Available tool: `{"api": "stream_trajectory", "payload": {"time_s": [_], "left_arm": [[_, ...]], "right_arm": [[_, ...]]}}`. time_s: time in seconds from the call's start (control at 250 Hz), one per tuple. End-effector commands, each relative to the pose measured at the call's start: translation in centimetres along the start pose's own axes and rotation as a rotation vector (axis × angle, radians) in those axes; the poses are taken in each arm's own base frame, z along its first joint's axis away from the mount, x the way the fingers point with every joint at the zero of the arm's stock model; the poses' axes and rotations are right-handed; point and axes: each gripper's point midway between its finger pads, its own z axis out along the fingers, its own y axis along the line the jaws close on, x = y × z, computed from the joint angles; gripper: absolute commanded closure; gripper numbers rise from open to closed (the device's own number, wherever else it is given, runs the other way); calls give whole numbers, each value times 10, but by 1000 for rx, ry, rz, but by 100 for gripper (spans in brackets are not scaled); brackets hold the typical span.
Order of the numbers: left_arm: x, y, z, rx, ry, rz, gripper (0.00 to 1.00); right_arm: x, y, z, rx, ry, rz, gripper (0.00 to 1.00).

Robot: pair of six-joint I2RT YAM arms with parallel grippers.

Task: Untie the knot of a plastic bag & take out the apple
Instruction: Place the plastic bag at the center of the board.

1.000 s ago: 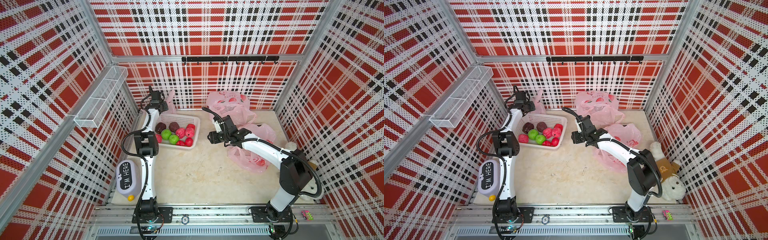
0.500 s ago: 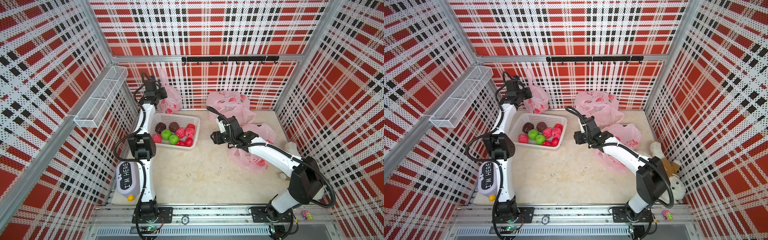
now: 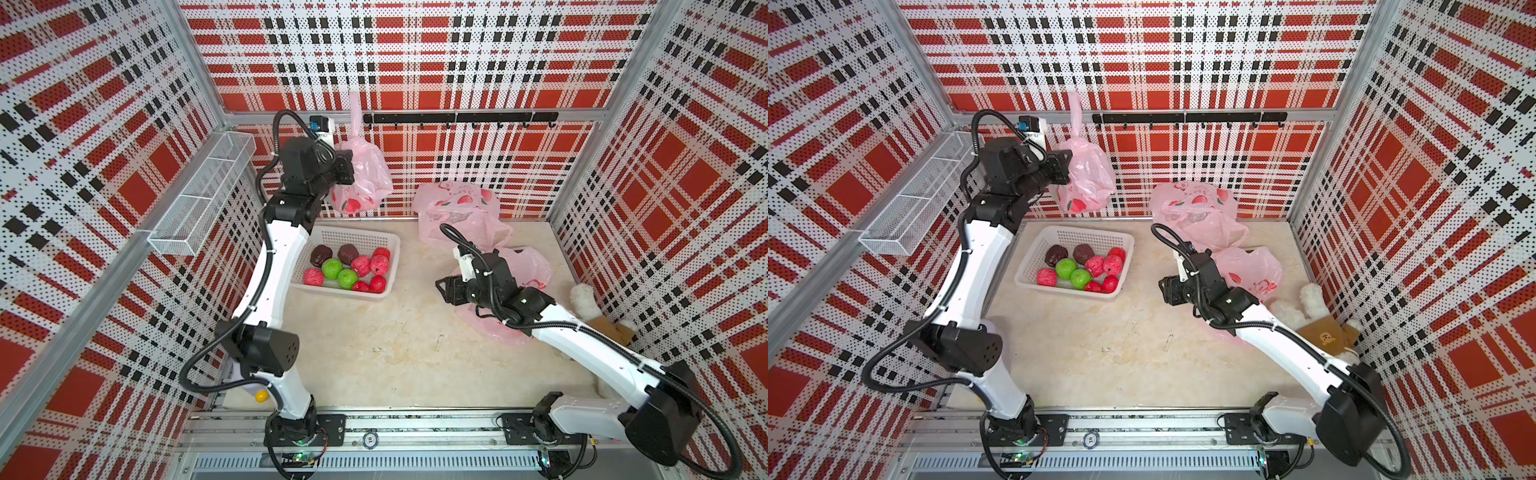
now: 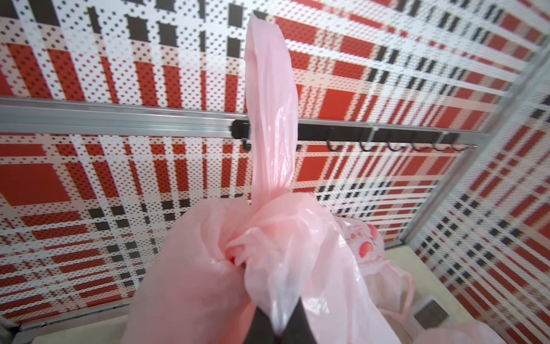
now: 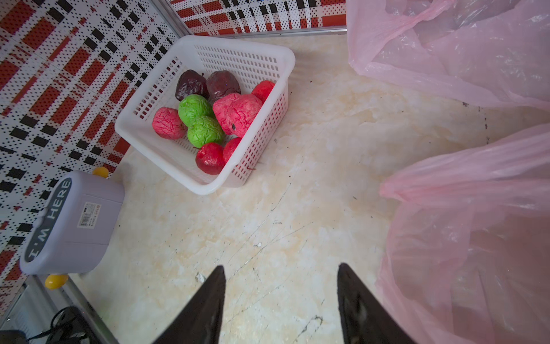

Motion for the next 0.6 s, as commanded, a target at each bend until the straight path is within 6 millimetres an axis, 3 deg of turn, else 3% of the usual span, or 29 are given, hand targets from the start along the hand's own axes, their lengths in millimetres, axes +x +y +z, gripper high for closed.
{"api": "stream_trajectory", "payload": {"time_s": [0.0, 0.188, 0.396, 0.516, 0.596], "left_arm": [[-7, -45, -33, 119, -27, 30, 98], [40, -119, -69, 302, 70, 34, 98], [98, -177, -80, 444, 209, 38, 98], [133, -193, -85, 459, 283, 84, 95], [163, -184, -90, 377, 326, 164, 78]], "right_arm": [[4, 6, -16, -51, -28, 64, 40], [20, 5, -30, -84, -19, 115, 40], [22, -3, -44, -50, -38, 113, 39], [18, -6, -50, -27, -45, 99, 39], [16, -6, -53, -22, -49, 99, 39]]}}
